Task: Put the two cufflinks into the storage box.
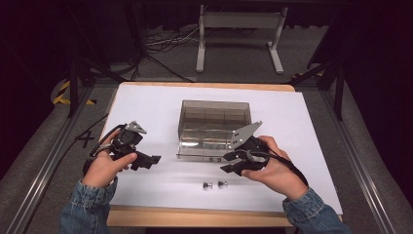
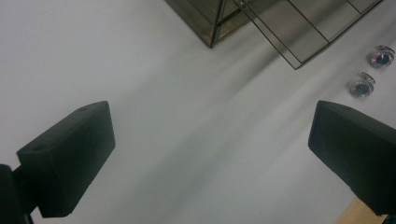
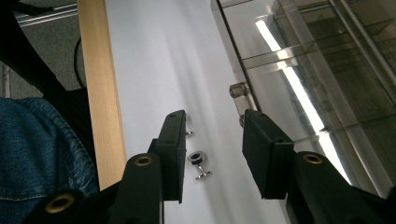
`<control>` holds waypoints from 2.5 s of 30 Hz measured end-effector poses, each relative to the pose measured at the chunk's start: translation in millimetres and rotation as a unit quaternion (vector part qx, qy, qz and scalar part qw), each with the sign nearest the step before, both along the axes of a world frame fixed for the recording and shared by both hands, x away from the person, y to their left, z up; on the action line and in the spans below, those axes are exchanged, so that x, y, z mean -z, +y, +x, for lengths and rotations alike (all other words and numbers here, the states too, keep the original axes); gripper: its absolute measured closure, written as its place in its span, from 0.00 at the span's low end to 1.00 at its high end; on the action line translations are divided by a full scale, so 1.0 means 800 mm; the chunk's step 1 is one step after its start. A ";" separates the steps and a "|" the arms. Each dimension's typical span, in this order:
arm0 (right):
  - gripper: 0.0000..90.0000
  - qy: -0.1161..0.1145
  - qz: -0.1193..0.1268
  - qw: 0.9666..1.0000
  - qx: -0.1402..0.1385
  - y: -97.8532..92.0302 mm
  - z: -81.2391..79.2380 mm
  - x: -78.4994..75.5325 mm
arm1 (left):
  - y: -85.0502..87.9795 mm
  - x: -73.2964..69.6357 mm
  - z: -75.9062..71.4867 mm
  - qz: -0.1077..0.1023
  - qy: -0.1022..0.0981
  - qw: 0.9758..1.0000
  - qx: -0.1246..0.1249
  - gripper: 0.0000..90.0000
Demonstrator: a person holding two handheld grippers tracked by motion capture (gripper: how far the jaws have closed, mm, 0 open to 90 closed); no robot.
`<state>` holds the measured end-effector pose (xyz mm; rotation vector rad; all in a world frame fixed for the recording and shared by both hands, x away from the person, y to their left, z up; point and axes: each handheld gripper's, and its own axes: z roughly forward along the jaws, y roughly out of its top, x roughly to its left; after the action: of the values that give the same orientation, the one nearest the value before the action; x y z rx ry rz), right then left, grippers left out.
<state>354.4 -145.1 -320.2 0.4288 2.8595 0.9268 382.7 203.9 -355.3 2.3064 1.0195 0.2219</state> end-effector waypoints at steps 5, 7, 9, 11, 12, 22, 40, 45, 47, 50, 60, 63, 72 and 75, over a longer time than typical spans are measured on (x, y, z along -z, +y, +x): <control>0.66 0.004 -0.005 1.000 -0.009 0.012 -0.001 0.006 | 0.002 0.000 -0.003 0.001 0.000 1.000 -0.003 0.02; 0.66 0.006 -0.007 1.000 -0.012 0.016 -0.002 0.008 | 0.004 0.001 -0.004 0.001 0.001 1.000 -0.004 0.02; 0.66 0.007 -0.010 1.000 -0.017 0.022 -0.002 0.012 | 0.005 0.001 -0.005 0.003 0.000 1.000 -0.005 0.02; 0.65 0.009 -0.011 1.000 -0.019 0.027 -0.002 0.016 | 0.006 0.001 -0.006 0.003 0.001 1.000 -0.005 0.02; 0.65 0.009 -0.014 1.000 -0.022 0.030 -0.002 0.019 | 0.007 0.002 -0.007 0.002 0.002 1.000 -0.008 0.02; 0.64 0.020 -0.034 0.998 -0.044 0.059 -0.004 0.047 | 0.011 0.001 -0.008 0.002 0.001 1.000 -0.010 0.02; 0.64 0.026 -0.081 0.995 -0.055 0.083 -0.006 0.082 | 0.010 0.000 -0.008 0.003 0.000 1.000 -0.007 0.02; 0.64 0.031 -0.095 0.994 -0.053 0.086 -0.006 0.092 | 0.010 0.000 -0.008 0.002 0.000 1.000 -0.007 0.02; 0.64 0.027 -0.096 0.993 -0.056 0.088 -0.005 0.096 | 0.010 0.000 -0.008 0.003 0.000 1.000 -0.007 0.02; 0.66 0.028 -0.103 0.993 -0.053 0.089 -0.005 0.099 | 0.010 0.000 -0.008 0.003 0.000 1.000 -0.006 0.02; 0.71 0.023 -0.118 0.991 -0.054 0.092 -0.005 0.110 | 0.010 0.000 -0.008 0.004 0.000 1.000 -0.005 0.02; 0.72 0.027 -0.124 0.990 -0.055 0.093 -0.004 0.115 | 0.009 0.001 -0.008 0.002 0.002 1.000 -0.005 0.02; 0.80 0.020 -0.136 0.989 -0.062 0.096 -0.003 0.121 | 0.010 0.001 -0.008 0.002 0.002 1.000 -0.005 0.02; 0.81 0.018 -0.137 0.988 -0.065 0.096 -0.002 0.121 | 0.010 0.001 -0.008 0.003 0.002 1.000 -0.005 0.02</control>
<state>352.6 -68.3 -417.3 0.2355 3.0165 0.5337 376.5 211.7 -356.0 2.3082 1.0337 0.2254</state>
